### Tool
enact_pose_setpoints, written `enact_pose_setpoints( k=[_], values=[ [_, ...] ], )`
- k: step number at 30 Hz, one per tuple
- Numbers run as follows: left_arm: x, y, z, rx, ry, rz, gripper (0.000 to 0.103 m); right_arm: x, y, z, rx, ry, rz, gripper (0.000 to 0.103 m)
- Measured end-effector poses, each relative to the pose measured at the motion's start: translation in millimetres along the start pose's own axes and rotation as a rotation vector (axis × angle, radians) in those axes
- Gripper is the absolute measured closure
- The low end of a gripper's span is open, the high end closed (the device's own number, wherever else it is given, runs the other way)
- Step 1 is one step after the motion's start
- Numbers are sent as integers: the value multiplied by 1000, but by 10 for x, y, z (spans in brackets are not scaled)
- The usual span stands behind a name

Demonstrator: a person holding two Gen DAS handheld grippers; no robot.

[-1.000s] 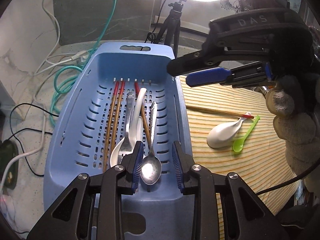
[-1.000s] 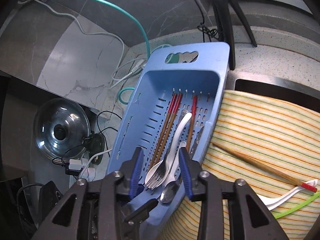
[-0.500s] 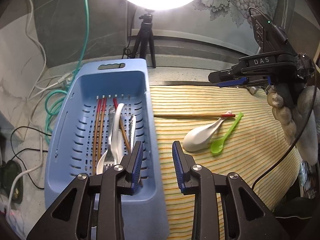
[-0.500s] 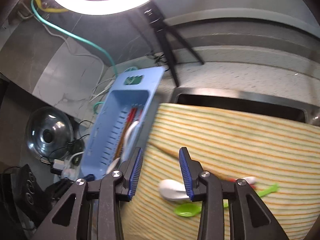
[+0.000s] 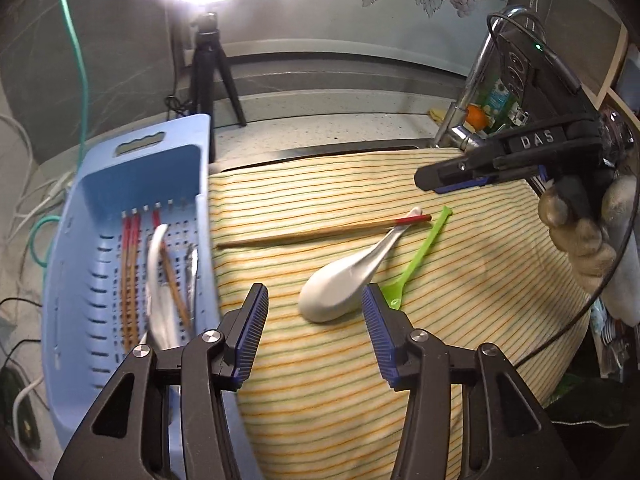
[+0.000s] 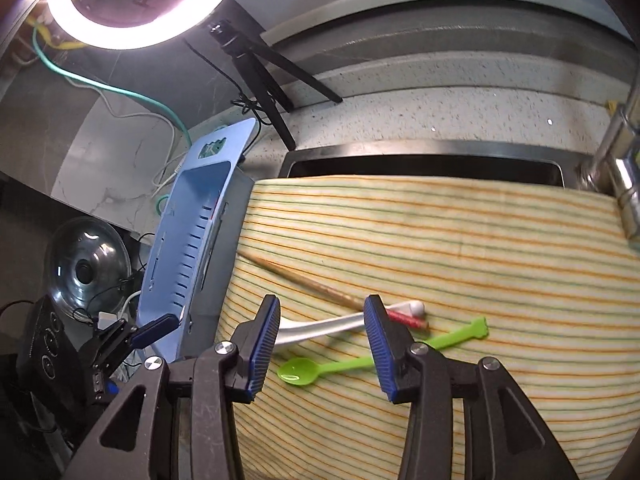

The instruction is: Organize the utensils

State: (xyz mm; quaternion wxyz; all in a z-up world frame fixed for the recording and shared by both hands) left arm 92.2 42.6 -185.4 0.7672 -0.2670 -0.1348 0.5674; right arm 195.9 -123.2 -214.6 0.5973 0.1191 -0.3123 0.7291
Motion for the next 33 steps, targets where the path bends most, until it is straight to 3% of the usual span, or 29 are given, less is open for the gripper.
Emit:
enact_pose_setpoints(
  k=[7, 14, 24, 33],
  values=[
    [-155, -196, -301, 57, 66, -21, 55, -61, 54, -118, 36, -70, -71, 63],
    [-164, -230, -520, 119, 145, 58, 55, 21, -61, -412, 92, -120, -78, 63],
    [-227, -197, -651, 161, 160, 82, 55, 78, -87, -791, 193, -108, -46, 63],
    [-373, -123, -623, 165, 166, 51, 55, 5, 56, -718, 226, -94, -33, 63]
  ],
)
Point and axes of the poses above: each gripper's, at about its wrist camera, not at the fingertips, and z roughly against the way its jaws point, x to its left, y to its underside, the point moved 4 cm from there along -z, roughly the way its jaws point, and after that the axes turned 2 degrees about -y, right-handed, at the moved point
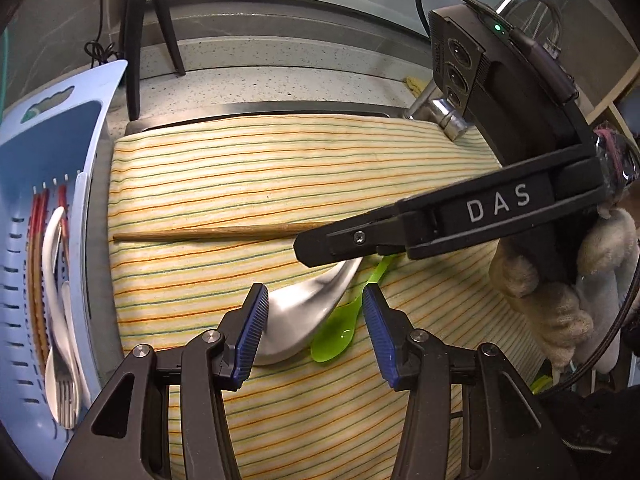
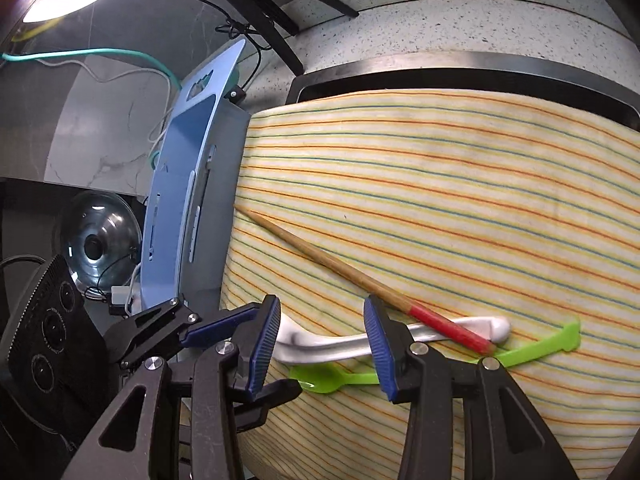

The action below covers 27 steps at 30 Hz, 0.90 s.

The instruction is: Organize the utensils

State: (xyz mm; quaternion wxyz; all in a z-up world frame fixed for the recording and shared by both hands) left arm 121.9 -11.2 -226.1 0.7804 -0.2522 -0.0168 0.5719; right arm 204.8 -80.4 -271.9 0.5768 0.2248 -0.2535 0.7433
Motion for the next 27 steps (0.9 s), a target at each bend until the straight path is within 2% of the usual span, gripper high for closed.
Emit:
enact_pose_setpoints(
  k=[8, 12, 16, 23, 27],
  values=[
    [-138, 152, 18, 24, 31, -27, 55, -70, 136, 100, -4, 20, -14, 63],
    [-240, 237, -5, 35, 57, -31, 55, -81, 249, 227, -35, 35, 2, 63],
    [-364, 355, -56, 45, 67, -43, 55, -144, 344, 403, -73, -16, -39, 63],
    [-379, 470, -99, 25, -31, -70, 55, -218, 516, 448, -72, -45, -80, 63],
    [-301, 500, -56, 14, -31, -42, 55, -254, 581, 419, -55, -50, -99, 63]
  ],
)
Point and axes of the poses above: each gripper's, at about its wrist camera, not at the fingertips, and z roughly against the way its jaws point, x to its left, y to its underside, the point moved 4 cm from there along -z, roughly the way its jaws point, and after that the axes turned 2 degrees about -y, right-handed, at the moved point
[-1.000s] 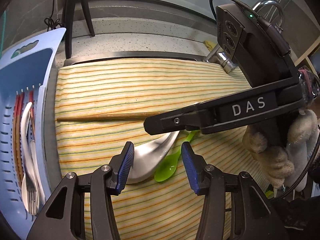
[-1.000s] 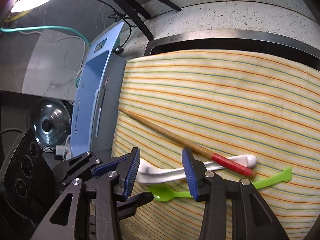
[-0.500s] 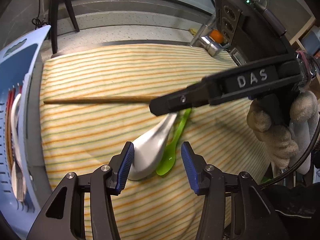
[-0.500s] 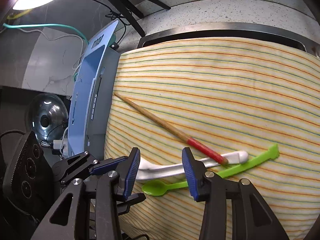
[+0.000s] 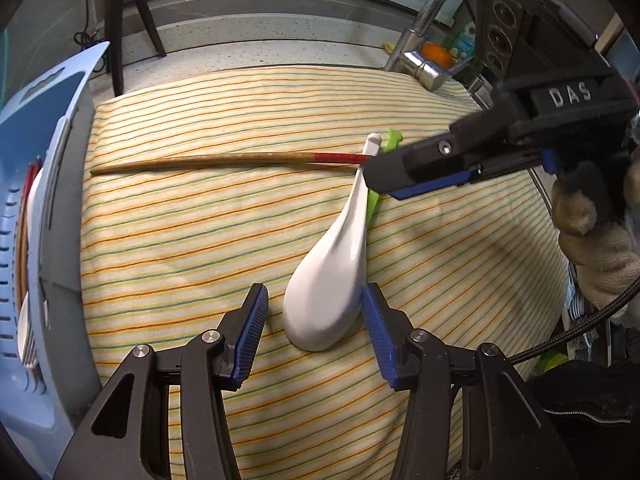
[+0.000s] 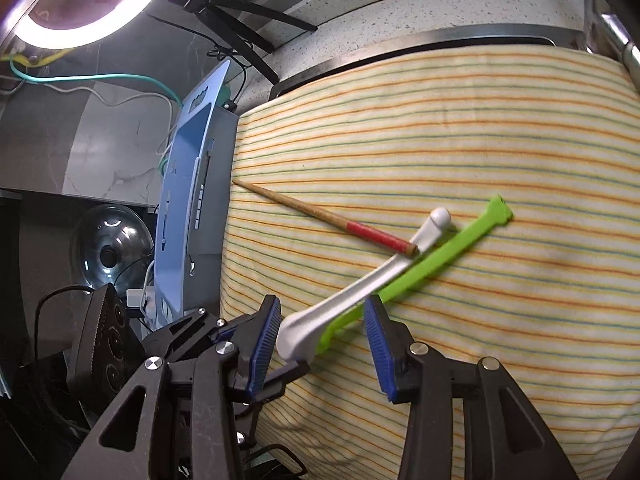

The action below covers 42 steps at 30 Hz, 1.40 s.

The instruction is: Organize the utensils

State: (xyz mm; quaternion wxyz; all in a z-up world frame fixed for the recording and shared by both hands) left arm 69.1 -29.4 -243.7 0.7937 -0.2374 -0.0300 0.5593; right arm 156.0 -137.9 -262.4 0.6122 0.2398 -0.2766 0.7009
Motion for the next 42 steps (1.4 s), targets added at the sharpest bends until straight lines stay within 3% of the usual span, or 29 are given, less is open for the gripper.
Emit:
enact_pose_setpoints(
  k=[15, 24, 29, 35, 42],
  values=[
    [276, -10, 174, -49, -41, 92, 57, 38, -92, -220, 8, -10, -43, 65],
    [190, -2, 297, -79, -31, 65, 57, 92, -175, -304, -7, -27, -70, 65],
    [230, -20, 299, -83, -77, 55, 57, 79, -253, -345, -14, -26, -86, 65],
    [231, -76, 240, -67, -148, -25, 57, 42, -239, -328, -41, 9, -83, 65],
    [308, -145, 130, -43, -148, -39, 55, -42, -352, -277, -92, 32, -118, 65]
  ],
)
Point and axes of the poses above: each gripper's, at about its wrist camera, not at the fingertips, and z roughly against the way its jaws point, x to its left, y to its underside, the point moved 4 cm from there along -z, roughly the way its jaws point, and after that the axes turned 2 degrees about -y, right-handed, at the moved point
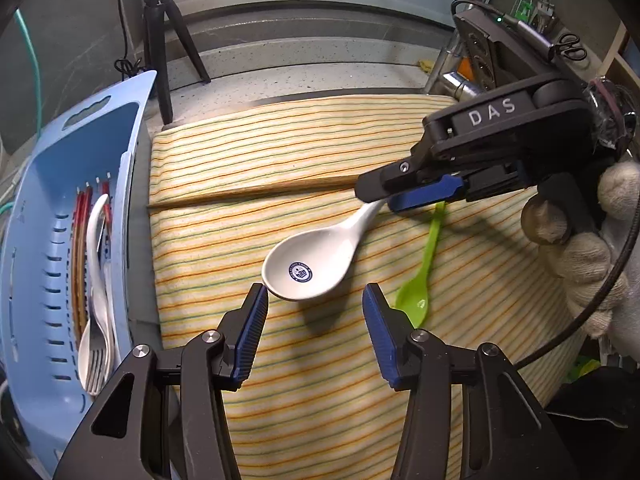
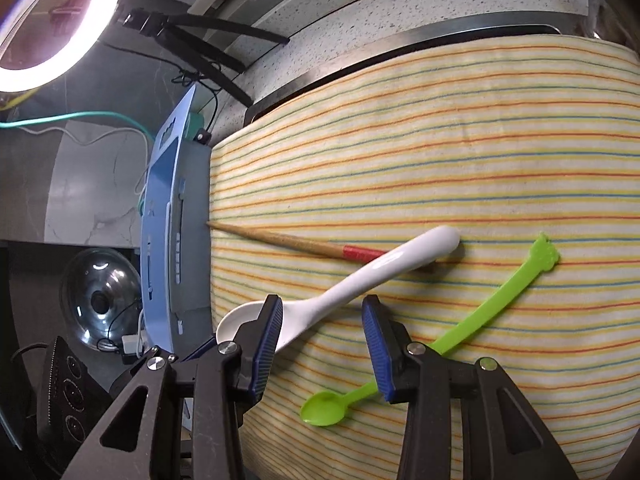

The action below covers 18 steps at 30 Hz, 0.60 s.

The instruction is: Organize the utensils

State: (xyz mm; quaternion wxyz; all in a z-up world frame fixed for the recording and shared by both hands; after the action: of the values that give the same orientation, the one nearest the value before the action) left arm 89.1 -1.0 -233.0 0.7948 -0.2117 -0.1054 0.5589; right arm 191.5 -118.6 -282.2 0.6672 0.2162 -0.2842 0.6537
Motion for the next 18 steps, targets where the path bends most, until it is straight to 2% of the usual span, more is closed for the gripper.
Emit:
enact_pose_setpoints(
  k=[7, 14, 18],
  values=[
    [-2, -81, -122, 17, -12, -28, 55, -10, -107, -23, -14, 15, -15, 66],
    [-1, -140, -177, 8, 27, -23, 55, -75, -143, -31, -8, 39, -34, 84],
    [-66, -146, -214, 9, 11, -74, 55, -92, -145, -26, -4, 27, -43, 85]
  ],
)
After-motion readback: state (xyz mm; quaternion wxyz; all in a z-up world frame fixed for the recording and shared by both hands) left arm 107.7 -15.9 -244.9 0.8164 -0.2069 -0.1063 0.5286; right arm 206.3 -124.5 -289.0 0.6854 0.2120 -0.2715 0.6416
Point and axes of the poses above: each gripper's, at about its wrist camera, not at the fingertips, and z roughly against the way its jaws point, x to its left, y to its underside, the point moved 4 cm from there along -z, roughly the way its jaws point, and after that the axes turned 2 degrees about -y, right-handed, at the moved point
